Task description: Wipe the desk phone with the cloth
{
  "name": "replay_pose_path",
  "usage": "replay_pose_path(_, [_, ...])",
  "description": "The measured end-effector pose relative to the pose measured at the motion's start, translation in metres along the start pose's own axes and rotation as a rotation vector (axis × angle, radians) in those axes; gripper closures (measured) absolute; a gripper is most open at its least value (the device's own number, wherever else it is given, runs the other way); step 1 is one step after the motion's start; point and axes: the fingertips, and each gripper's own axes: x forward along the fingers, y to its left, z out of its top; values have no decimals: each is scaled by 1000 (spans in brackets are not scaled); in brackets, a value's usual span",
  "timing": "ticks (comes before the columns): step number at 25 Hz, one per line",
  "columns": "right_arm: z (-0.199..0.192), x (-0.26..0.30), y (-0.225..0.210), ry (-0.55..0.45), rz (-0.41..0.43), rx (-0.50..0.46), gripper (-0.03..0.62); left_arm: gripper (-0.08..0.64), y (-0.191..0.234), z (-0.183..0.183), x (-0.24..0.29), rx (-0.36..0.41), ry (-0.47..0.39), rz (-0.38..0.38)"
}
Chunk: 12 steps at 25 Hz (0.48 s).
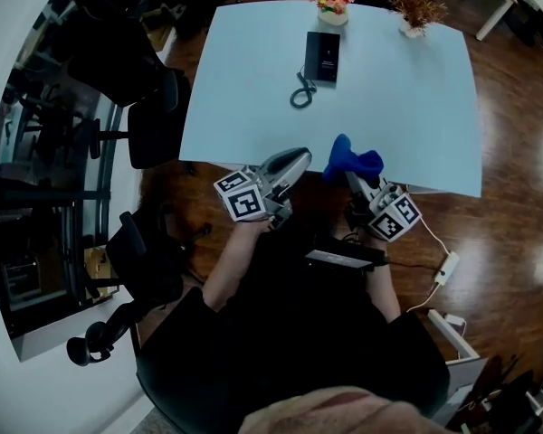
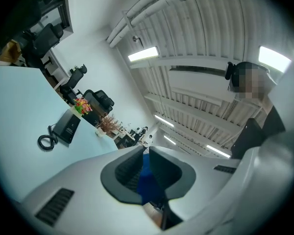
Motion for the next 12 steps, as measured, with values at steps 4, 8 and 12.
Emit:
replay_pose_path(4, [-5, 2, 5, 22, 15, 9, 588, 529, 0, -4, -4, -12, -9, 14])
replay_pose_path(8, [-10, 13, 1, 29, 51, 9, 588, 529, 8, 4, -2, 26, -25, 20])
replay_pose_path(12, [-18, 23, -10, 13, 96, -10, 589, 529, 25, 8, 3, 64, -45, 15])
